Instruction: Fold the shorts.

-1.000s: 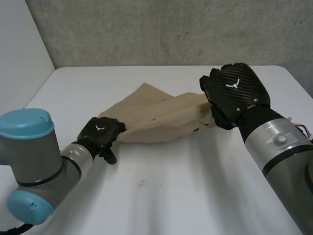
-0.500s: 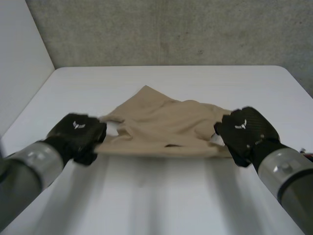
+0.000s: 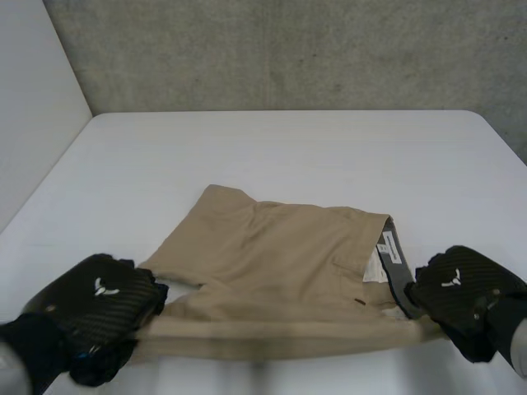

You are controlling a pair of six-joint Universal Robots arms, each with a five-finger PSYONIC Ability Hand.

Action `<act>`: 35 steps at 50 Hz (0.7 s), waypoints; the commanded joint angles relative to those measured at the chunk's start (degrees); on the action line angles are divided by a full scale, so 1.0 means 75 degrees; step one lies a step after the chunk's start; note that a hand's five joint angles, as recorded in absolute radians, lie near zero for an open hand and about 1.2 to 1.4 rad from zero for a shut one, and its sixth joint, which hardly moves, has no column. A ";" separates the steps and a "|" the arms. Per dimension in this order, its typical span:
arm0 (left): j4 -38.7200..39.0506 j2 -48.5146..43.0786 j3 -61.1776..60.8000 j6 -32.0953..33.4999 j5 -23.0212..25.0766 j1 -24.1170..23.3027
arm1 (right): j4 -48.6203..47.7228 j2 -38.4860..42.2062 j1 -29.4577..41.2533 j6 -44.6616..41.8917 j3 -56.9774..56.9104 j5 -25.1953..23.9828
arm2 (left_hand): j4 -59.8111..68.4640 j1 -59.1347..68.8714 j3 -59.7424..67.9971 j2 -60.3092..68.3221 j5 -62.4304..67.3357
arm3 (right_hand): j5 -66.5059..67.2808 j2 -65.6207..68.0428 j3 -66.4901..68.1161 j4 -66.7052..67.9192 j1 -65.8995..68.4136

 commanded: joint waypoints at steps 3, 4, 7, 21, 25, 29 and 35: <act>0.1600 -0.2772 0.1042 0.0334 -0.0074 0.0074 | -0.1655 0.1350 -0.0095 0.0491 -0.0392 -0.0330 | 0.1545 0.1924 0.1589 0.1532 0.1676 | 0.1721 0.1619 0.1487 0.1558 0.3122; 0.1740 -0.3192 0.1333 0.0334 -0.0074 0.0074 | -0.1888 0.1606 -0.0072 0.0701 -0.0485 -0.0318 | 0.1545 0.1924 0.1589 0.1532 0.1676 | 0.1721 0.1619 0.1487 0.1558 0.3122; 0.1894 -0.3745 0.1768 0.0334 -0.0086 0.0074 | -0.2217 0.2006 -0.0048 0.0960 -0.0626 -0.0329 | 0.1545 0.1924 0.1589 0.1532 0.1676 | 0.1721 0.1619 0.1487 0.1558 0.3122; 0.2585 -0.5516 0.3223 0.0322 -0.0848 -0.0055 | -0.2641 0.3577 -0.0001 0.2425 -0.1963 -0.0189 | 0.1545 0.1924 0.1589 0.1532 0.1676 | 0.1721 0.1619 0.1487 0.1558 0.3122; 0.2597 -0.5458 0.2942 0.0334 -0.0848 -0.0066 | -0.2243 0.3613 -0.0060 0.2765 -0.2056 -0.0282 | 0.1545 0.1924 0.1589 0.1532 0.1676 | -0.1115 -0.1217 -0.1349 -0.1277 0.0287; 0.2574 -0.5423 0.2848 0.0334 -0.0883 -0.0066 | -0.1926 0.3729 -0.0130 0.2953 -0.2279 -0.0540 | 0.1545 0.1924 0.1589 0.1532 0.1676 | -0.4256 -0.4358 -0.4490 -0.4419 -0.2854; 0.2503 -0.5283 0.2696 0.0334 -0.0895 0.0004 | -0.1141 0.4058 -0.0622 0.3129 -0.2677 -0.1231 | 0.1545 0.1924 0.1589 0.1532 0.1676 | -0.5246 -0.5348 -0.5480 -0.5409 -0.3844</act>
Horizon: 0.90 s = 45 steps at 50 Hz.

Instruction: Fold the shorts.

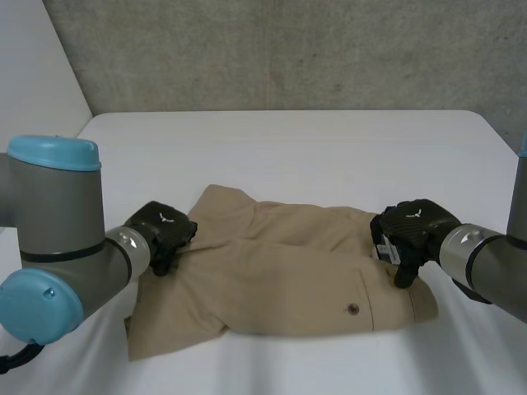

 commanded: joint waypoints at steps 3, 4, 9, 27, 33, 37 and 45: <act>-0.0073 0.0296 -0.0264 0.0002 0.0006 0.0091 | 0.1337 0.0605 -0.0532 0.0260 -0.0640 -0.1118 | 0.1520 0.1924 0.1564 0.1521 0.1664 | -0.0649 -0.0635 -0.0620 -0.0630 -0.0123; -0.0073 0.0355 -0.0323 0.0002 0.0006 0.0091 | 0.1455 0.0688 -0.0532 0.0295 -0.0711 -0.1189 | 0.1520 0.1924 0.1564 0.1521 0.1664 | -0.0739 -0.0725 -0.0710 -0.0720 -0.0214; -0.0073 0.0531 -0.0475 0.0002 0.0006 0.0091 | 0.1749 0.1086 -0.0603 0.0366 -0.1063 -0.1319 | 0.1520 0.1924 0.1564 0.1521 0.1664 | -0.0785 -0.0771 -0.0756 -0.0766 -0.0259; -0.0096 0.1538 -0.1108 0.0002 0.0018 -0.0003 | 0.1983 0.2106 -0.0591 0.1339 -0.2504 -0.1448 | 0.1520 0.1924 0.1564 0.1521 0.1664 | -0.0673 -0.0659 -0.0644 -0.0654 -0.0147; -0.0096 0.1866 -0.1202 0.0002 0.0018 -0.0027 | 0.2229 0.2376 -0.0521 0.1339 -0.2727 -0.1495 | 0.1520 0.1924 0.1564 0.1521 0.1664 | -0.0516 -0.0502 -0.0487 -0.0497 0.0009; -0.0085 0.1995 -0.1202 0.0002 0.0030 -0.0015 | 0.2370 0.2435 -0.0509 0.1304 -0.2739 -0.1518 | 0.1520 0.1924 0.1564 0.1521 0.1664 | 0.0222 0.0236 0.0251 0.0241 0.0748; -0.0014 0.1937 -0.1132 0.0013 0.0053 0.0009 | 0.2687 0.2376 -0.0509 0.1210 -0.2856 -0.1787 | 0.1520 0.1924 0.1564 0.1521 0.1664 | 0.6337 0.6352 0.6367 0.6356 0.6863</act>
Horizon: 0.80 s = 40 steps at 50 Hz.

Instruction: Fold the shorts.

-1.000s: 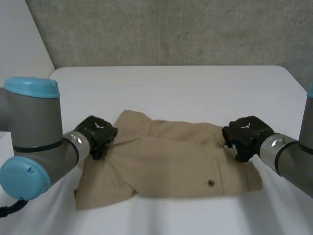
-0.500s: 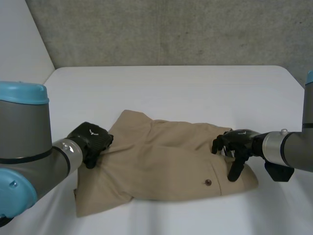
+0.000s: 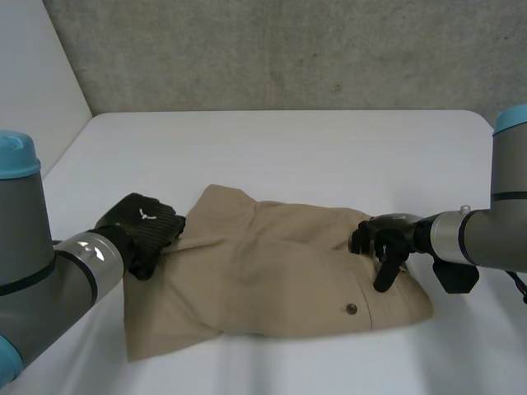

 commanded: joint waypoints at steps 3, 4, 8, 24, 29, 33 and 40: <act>0.0139 -0.0208 0.0226 0.0012 0.0024 0.0060 | 0.0234 -0.0252 -0.0002 -0.0271 -0.0319 -0.0257 | 0.1518 0.1924 0.1564 0.1520 0.1664 | 0.6159 0.5987 0.6035 0.6031 0.6697; 0.0174 -0.0302 0.0296 0.0012 0.0024 0.0072 | 0.0222 -0.0322 -0.0002 -0.0342 -0.0378 -0.0234 | 0.1518 0.1924 0.1564 0.1520 0.1664 | 0.6159 0.5987 0.6035 0.6031 0.6697; 0.0373 -0.0934 0.0846 0.0117 0.0001 0.0095 | -0.0046 -0.0592 -0.0026 -0.0658 -0.0752 -0.0175 | 0.1518 0.1924 0.1564 0.1520 0.1664 | 0.6159 0.5987 0.6035 0.6031 0.6697; 0.7555 -0.0878 0.3344 0.1441 -0.0234 0.0166 | -0.8014 -0.2771 0.0771 -0.0647 -0.0895 0.2192 | 0.1518 0.1924 0.1564 0.1520 0.1664 | 0.6159 0.5987 0.6035 0.6031 0.6697; 0.7569 -0.0772 0.2957 0.1266 -0.0222 0.0014 | -0.7853 -0.2854 0.0865 -0.0635 -0.0742 0.2192 | 0.1518 0.1924 0.1564 0.1520 0.1664 | 0.6159 0.5987 0.6035 0.6031 0.6697; 0.7417 -0.0736 0.2313 0.0798 -0.0199 -0.0033 | -0.7571 -0.2737 0.0912 -0.0635 -0.0426 0.2181 | 0.1518 0.1924 0.1564 0.1520 0.1664 | 0.6159 0.5987 0.6035 0.6031 0.6697; 0.7042 -0.0853 0.1177 0.0586 -0.0198 -0.0033 | -0.7442 -0.2398 0.0924 -0.0717 0.0265 0.2181 | 0.1518 0.1924 0.1564 0.1520 0.1664 | 0.6159 0.5987 0.6035 0.6031 0.6697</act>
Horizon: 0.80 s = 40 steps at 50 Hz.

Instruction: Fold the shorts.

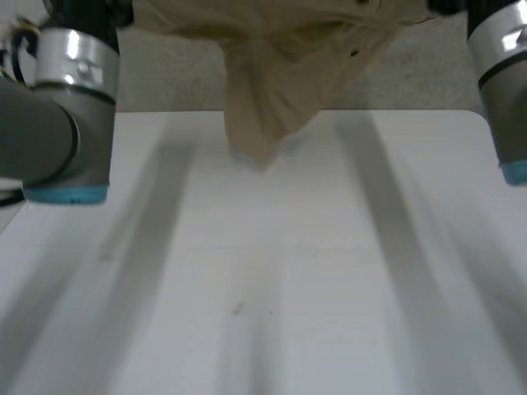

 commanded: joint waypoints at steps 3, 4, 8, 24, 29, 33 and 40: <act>-0.0699 -0.0314 -0.1601 -0.0286 0.0005 -0.0038 | 0.0622 0.0782 0.0007 -0.0144 0.0988 -0.0070 | 0.1513 0.1915 0.1554 0.1503 0.1593 | 0.1851 0.1691 0.1633 0.1562 0.3191; -0.0746 -0.0396 -0.1730 -0.0310 0.0005 -0.0050 | 0.0716 0.0876 0.0007 -0.0180 0.1070 -0.0070 | 0.1513 0.1915 0.1554 0.1503 0.1593 | 0.1851 0.1691 0.1633 0.1562 0.3191; -0.1132 -0.0958 -0.2234 -0.0450 -0.0007 -0.0155 | 0.1348 0.1543 0.0031 -0.0577 0.1504 -0.0058 | 0.1513 0.1915 0.1554 0.1503 0.1593 | 0.1851 0.1691 0.1633 0.1562 0.3191; -0.5222 -0.0831 -0.2669 -0.0861 0.0016 -0.0519 | 0.3493 0.1218 0.0090 -0.1843 0.2805 0.0212 | 0.1513 0.1915 0.1554 0.1503 0.1593 | 0.1851 0.1691 0.1633 0.1562 0.3191; -0.6217 -0.0175 -0.2704 -0.0873 -0.0007 -0.0542 | 0.4802 0.0375 0.0078 -0.2159 0.2910 0.0106 | 0.1513 0.1915 0.1554 0.1503 0.1593 | 0.1851 0.1691 0.1633 0.1562 0.3191; -0.7576 0.0411 -0.2809 -0.0884 0.0004 -0.0636 | 0.5915 0.0069 0.0054 -0.2685 0.3120 0.0153 | 0.1513 0.1915 0.1554 0.1503 0.1593 | 0.1851 0.1691 0.1633 0.1562 0.3191; -0.9230 0.0916 -0.3523 -0.1060 0.0145 -0.0858 | 0.7184 -0.0283 -0.0180 -0.3858 0.4081 0.0317 | 0.1513 0.1915 0.1554 0.1503 0.1593 | 0.1851 0.1691 0.1633 0.1562 0.3191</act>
